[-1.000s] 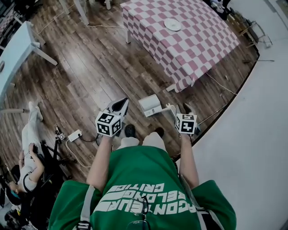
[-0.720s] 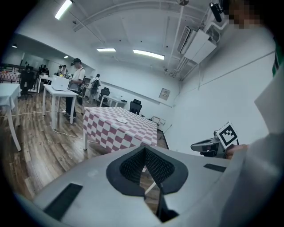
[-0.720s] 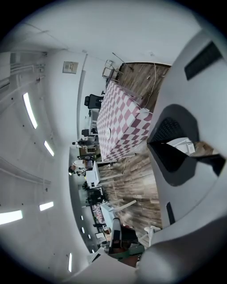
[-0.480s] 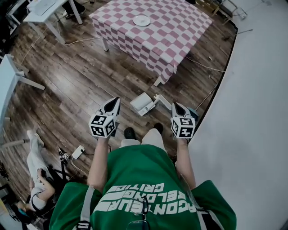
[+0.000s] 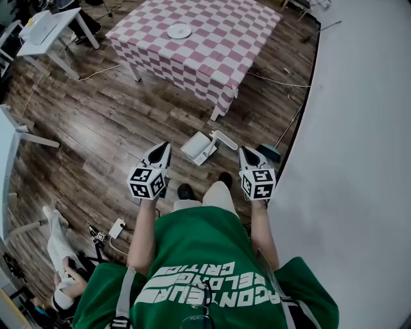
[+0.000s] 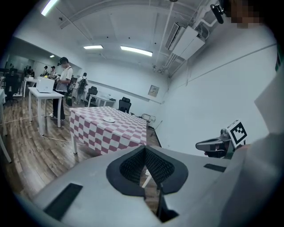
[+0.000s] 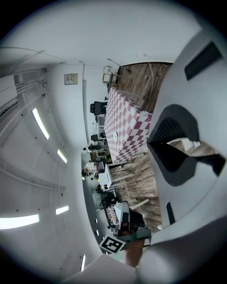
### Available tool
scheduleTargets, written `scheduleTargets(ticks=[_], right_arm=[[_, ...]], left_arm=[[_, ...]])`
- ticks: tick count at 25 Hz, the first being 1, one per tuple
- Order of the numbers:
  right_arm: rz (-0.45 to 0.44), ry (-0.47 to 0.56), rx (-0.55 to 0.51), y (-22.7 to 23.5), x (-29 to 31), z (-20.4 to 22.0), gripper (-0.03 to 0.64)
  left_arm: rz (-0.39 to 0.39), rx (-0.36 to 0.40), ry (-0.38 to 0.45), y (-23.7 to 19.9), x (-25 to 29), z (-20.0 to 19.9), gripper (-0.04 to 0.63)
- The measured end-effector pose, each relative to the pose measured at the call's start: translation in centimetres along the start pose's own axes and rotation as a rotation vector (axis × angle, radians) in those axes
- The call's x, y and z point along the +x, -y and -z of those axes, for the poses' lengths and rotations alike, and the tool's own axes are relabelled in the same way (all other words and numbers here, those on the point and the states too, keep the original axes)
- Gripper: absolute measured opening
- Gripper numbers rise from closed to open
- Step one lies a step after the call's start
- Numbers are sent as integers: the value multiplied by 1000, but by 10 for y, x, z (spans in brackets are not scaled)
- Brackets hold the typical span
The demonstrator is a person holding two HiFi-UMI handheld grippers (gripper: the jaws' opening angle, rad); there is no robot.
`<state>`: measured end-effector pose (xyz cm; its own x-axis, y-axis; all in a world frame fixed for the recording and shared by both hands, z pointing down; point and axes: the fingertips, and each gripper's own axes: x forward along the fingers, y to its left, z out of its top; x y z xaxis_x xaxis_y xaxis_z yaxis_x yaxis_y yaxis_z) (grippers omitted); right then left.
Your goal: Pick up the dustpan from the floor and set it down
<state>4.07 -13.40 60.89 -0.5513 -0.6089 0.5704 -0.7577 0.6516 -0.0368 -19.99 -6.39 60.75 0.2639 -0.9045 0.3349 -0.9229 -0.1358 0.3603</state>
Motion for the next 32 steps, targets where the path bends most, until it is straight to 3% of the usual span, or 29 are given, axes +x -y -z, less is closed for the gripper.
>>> scheduleTargets(ticks=[32], right_arm=[[10, -22, -15, -13, -6, 12, 8]], left_arm=[[23, 2, -13, -5, -10, 6, 3]])
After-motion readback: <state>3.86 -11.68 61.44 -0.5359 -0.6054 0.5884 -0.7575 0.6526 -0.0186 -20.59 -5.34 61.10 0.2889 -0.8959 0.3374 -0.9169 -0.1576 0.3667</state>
